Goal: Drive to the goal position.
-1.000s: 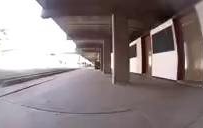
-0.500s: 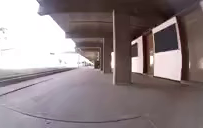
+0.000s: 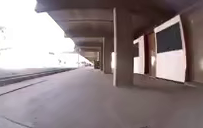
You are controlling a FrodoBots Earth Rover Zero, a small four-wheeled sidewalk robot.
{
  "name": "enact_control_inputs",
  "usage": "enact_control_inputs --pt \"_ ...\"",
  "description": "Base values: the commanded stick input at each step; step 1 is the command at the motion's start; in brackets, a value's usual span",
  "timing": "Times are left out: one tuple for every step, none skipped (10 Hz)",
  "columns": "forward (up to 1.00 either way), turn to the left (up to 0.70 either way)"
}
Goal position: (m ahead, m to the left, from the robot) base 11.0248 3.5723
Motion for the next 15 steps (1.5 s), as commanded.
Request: enact_control_inputs --pt "0.5 0.0" --pt "0.5 0.0" --pt "0.5 0.0" --pt "0.5 0.0" --pt "0.5 0.0" --pt "0.5 0.0" --pt "0.5 0.0" --pt "0.5 0.0" --pt "0.5 0.0" --pt "0.5 0.0" --pt "0.5 0.0" --pt "0.5 0.0" --pt "0.5 0.0" --pt "0.5 0.0" --pt "0.5 0.0"
